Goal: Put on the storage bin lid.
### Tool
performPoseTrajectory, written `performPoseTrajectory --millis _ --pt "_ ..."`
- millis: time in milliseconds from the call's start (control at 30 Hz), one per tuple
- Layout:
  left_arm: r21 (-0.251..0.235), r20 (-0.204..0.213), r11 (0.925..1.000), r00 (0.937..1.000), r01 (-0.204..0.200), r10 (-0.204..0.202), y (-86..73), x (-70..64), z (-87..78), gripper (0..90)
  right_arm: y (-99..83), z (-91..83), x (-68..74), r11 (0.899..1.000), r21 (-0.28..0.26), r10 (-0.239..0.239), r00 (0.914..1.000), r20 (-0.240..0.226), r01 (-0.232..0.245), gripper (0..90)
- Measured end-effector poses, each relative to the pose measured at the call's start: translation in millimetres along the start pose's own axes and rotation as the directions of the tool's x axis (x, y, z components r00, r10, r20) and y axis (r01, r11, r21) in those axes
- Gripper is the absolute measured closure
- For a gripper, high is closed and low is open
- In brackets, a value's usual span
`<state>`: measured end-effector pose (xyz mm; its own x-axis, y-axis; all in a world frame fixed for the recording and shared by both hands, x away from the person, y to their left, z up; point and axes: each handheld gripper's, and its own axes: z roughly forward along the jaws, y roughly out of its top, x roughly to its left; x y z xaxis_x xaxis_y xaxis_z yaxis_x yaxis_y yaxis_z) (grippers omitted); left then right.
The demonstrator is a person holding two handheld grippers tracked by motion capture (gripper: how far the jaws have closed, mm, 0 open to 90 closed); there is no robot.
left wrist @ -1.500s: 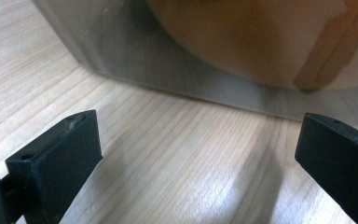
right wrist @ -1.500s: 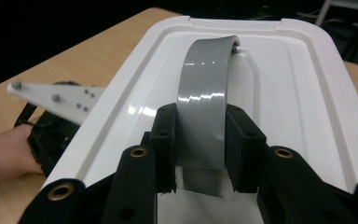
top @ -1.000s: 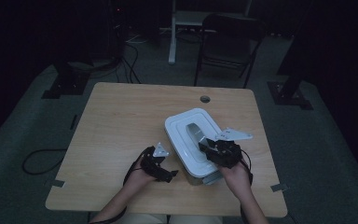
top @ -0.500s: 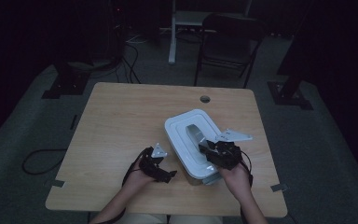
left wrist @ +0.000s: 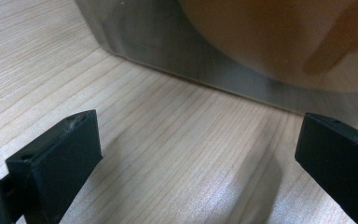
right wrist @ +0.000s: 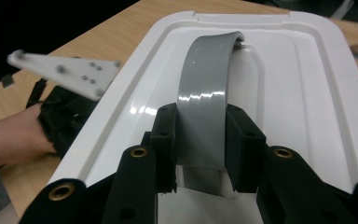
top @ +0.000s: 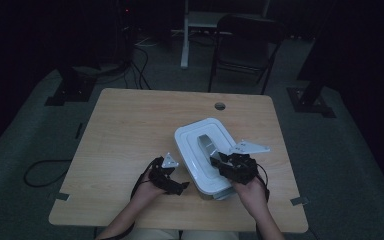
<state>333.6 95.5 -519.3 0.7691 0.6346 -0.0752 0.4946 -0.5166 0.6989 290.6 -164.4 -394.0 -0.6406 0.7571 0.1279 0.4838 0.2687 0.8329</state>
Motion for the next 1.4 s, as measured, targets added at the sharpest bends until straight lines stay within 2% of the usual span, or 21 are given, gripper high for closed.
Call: performPoseTrajectory --millis 33,67,167,300,400,467,500,600,633,700,733,833,933,967,1033,1167,1233,1267,1333,1367,1400 --pt "0.001 0.001 1.0 1.0 0.001 -0.001 -0.1 0.3 0.4 0.9 -0.1 1.3 3.4 1.0 0.008 -0.022 0.9995 0.022 0.022 67.9" --pt "0.001 0.004 1.0 1.0 0.005 -0.005 -0.1 0.4 0.4 0.9 -0.4 3.1 2.7 1.0 0.012 -0.021 0.9993 0.032 0.02 67.9" --pt "-0.003 0.004 1.0 1.0 0.006 -0.006 -0.3 -0.4 -1.0 0.9 -1.9 4.0 -6.7 1.0 0.013 0.019 0.9997 0.016 -0.019 67.9" --pt "0.001 0.002 1.0 1.0 0.009 -0.009 -0.7 0.0 -0.2 0.9 -3.1 5.7 -0.3 1.0 0.009 -0.007 0.9986 0.052 0.006 67.9" --pt "-0.001 0.004 1.0 1.0 0.007 -0.007 -0.3 -0.1 -1.0 0.9 -6.5 6.1 -4.9 1.0 0.017 0.025 0.9997 0.005 -0.025 68.2" --pt "0.001 0.003 1.0 1.0 0.006 -0.006 -0.4 -0.1 -0.8 0.9 -8.0 6.1 -2.3 1.0 0.017 0.014 0.9997 0.017 -0.014 68.2" --pt "0.002 0.003 1.0 1.0 0.005 -0.005 -0.4 0.2 -0.6 0.9 -7.9 6.5 -2.6 1.0 0.014 0.024 0.9996 0.015 -0.025 68.1" --pt "0.0 0.004 1.0 1.0 0.005 -0.005 0.3 0.6 -1.0 0.9 -6.8 6.3 -8.3 0.999 0.023 0.046 0.9987 -0.021 -0.046 67.8" --pt "-0.001 0.005 1.0 1.0 0.004 -0.004 0.6 0.8 -1.4 0.9 -6.5 6.1 -8.1 0.999 0.024 0.044 0.9989 -0.019 -0.043 66.1" --pt "-0.006 0.001 0.9999 1.0 0.009 -0.009 1.3 1.2 -2.3 0.9 -5.8 7.3 -7.2 0.999 0.031 0.033 0.999 -0.03 -0.032 51.8" --pt "-0.006 0.0 1.0 1.0 0.008 -0.008 1.8 1.8 -2.9 0.9 -5.2 6.4 -7.8 0.999 0.029 0.03 0.9989 -0.035 -0.029 48.8" --pt "-0.009 -0.005 0.9999 0.9999 0.013 -0.013 3.2 3.9 -5.1 0.9 -3.7 0.1 -12.9 0.998 -0.004 0.064 0.9965 -0.053 -0.065 42.1" --pt "-0.017 -0.008 0.9997 0.9998 0.019 -0.019 5.1 5.8 -7.5 0.9 -1.5 -7.0 -20.3 0.997 -0.031 0.075 0.9965 -0.036 -0.076 36.1" --pt "-0.019 -0.01 0.9996 0.9997 0.021 -0.021 5.4 6.2 -7.9 0.9 -0.6 -9.4 -23.6 0.997 -0.037 0.072 0.9971 -0.026 -0.073 31.5" --pt "-0.026 -0.007 0.9993 0.9996 0.027 -0.027 6.1 7.3 -9.0 0.9 0.4 -12.5 -27.7 0.997 -0.043 0.066 0.9978 0.004 -0.065 29.2" --pt "-0.026 -0.009 0.9992 0.9995 0.03 -0.031 7.4 8.8 -9.8 0.9 1.0 -19.8 -42.1 0.993 -0.073 0.096 0.9949 0.033 -0.093 22.5" --pt "-0.033 -0.007 0.9987 0.9992 0.039 -0.039 8.1 8.9 -10.1 0.9 0.5 -23.1 -49.5 0.992 -0.079 0.101 0.9941 0.041 -0.097 13.4" --pt "-0.031 -0.011 0.9988 0.9992 0.038 -0.039 8.8 9.0 -10.4 0.9 0.1 -25.2 -53.3 0.992 -0.088 0.099 0.9941 0.043 -0.095 14.1" --pt "-0.039 -0.009 0.9982 0.9989 0.045 -0.045 10.0 8.9 -10.8 0.9 -0.6 -28.7 -60.6 0.989 -0.105 0.114 0.9904 0.078 -0.105 13.6" --pt "-0.038 -0.007 0.9983 0.999 0.044 -0.045 10.6 9.0 -11.1 0.9 -1.1 -30.4 -64.8 0.99 -0.111 0.103 0.9882 0.113 -0.09 13.3" --pt "-0.038 -0.007 0.9983 0.999 0.044 -0.045 10.6 9.0 -11.1 0.9 -1.1 -30.4 -64.8 0.99 -0.111 0.103 0.9882 0.113 -0.09 13.3"
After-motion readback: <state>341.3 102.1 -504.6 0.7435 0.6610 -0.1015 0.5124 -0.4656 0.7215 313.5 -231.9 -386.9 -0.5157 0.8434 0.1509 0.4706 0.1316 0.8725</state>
